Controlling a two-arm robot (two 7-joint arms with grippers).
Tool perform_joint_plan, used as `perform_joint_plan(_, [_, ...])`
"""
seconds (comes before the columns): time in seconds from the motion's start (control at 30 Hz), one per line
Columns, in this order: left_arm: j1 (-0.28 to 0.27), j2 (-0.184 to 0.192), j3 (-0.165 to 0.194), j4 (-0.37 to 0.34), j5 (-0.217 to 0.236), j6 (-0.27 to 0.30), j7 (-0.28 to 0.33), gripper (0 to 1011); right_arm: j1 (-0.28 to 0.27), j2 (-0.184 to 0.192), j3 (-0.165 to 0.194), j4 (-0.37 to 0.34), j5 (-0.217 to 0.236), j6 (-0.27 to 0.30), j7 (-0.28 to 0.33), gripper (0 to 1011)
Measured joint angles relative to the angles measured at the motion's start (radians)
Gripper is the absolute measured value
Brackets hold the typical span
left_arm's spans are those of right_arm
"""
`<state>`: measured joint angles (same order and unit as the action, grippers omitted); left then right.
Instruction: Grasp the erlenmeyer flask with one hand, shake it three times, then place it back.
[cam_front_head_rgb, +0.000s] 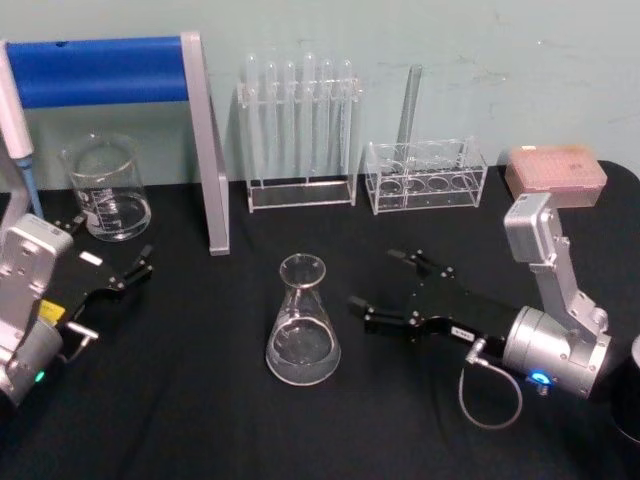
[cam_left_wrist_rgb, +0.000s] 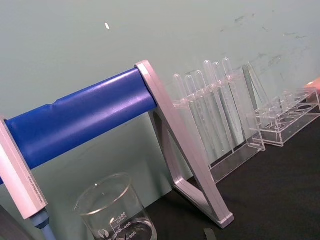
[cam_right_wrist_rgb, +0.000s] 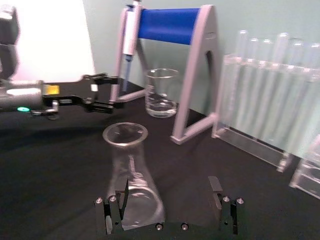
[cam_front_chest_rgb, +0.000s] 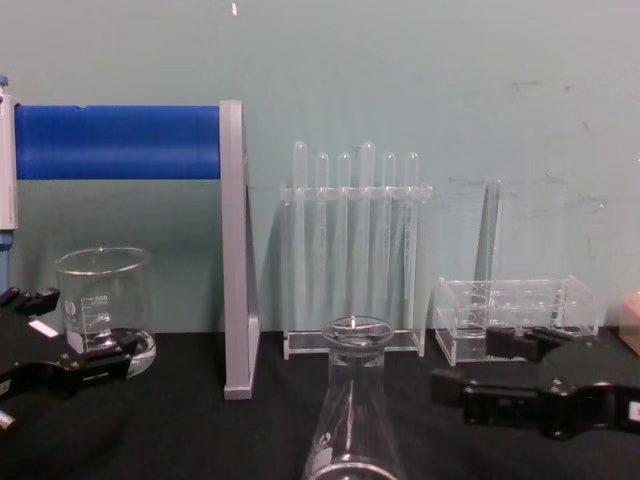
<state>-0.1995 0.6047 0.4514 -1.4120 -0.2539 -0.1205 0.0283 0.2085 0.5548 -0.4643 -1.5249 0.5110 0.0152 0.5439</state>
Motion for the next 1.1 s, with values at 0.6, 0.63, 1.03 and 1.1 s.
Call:
perform_joint_plan(0.6, [0.000,0.000,0.000,0.000,0.000,0.000,0.000,1001,0.057,-0.038,-0.058,0.038,0.003,0.014,0.075,1000])
perform_joint_plan(0.63, [0.000,0.000,0.000,0.000,0.000,0.000,0.000,1001,0.062,-0.040,-0.063,0.042,0.000,0.013,0.079,1000])
perform_joint_plan(1.03, [0.000,0.000,0.000,0.000,0.000,0.000,0.000,1001,0.108,-0.068,-0.090,0.089,-0.023,-0.003,0.093,1000])
perform_joint_plan(1.1, [0.000,0.000,0.000,0.000,0.000,0.000,0.000,1001,0.119,-0.075,-0.095,0.100,-0.026,-0.004,0.097,1000])
